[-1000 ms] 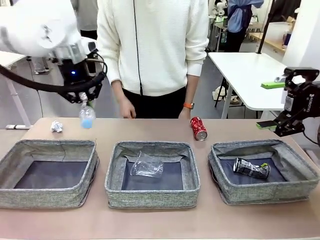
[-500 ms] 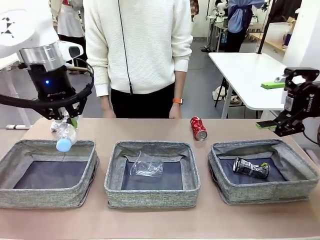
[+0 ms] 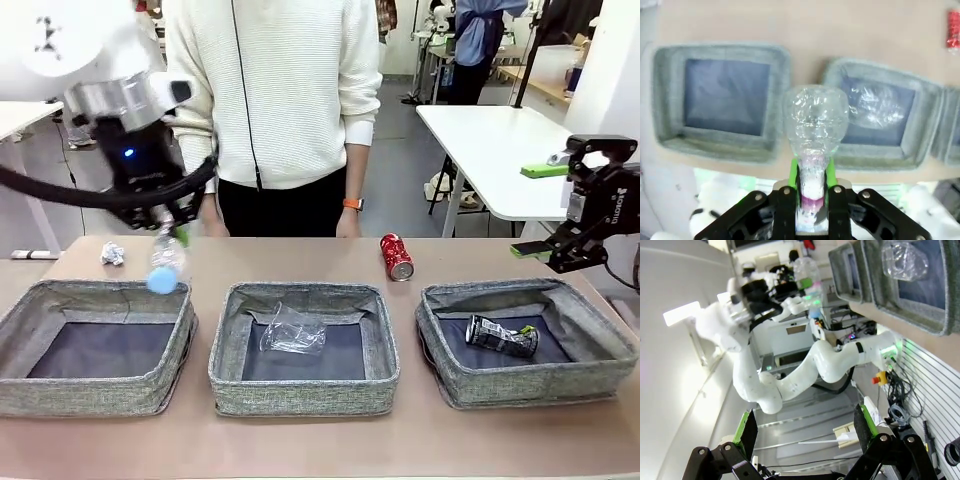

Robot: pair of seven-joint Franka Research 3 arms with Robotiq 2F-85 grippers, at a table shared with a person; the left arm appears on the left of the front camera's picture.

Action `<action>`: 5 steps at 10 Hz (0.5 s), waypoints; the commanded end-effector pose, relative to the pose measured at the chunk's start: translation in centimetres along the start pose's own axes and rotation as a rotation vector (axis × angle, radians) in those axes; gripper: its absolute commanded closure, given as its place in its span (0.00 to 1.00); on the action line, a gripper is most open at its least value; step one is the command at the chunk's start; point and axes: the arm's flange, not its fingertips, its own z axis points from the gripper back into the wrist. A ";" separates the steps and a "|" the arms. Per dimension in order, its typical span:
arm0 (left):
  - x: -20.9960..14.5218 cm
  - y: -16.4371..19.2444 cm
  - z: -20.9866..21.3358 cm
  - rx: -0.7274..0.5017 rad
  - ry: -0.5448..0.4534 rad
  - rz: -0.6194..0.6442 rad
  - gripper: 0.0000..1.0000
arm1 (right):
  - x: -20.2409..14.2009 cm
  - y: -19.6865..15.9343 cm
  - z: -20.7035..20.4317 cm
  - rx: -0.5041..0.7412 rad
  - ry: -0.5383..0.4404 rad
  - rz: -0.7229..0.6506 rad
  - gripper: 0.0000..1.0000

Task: Sort the waste into the appropriate baskets.
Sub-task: Pick up the waste item pointed out by the person.

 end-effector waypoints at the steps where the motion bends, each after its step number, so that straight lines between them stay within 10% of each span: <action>1: 0.0 -6.8 5.0 0.023 0.009 -0.080 0.78 | 0.0 0.3 -0.1 0.017 0.003 0.015 0.00; 5: -1.8 -16.6 11.4 0.096 0.047 -0.199 0.78 | 0.0 0.3 -0.1 0.017 0.003 0.015 0.00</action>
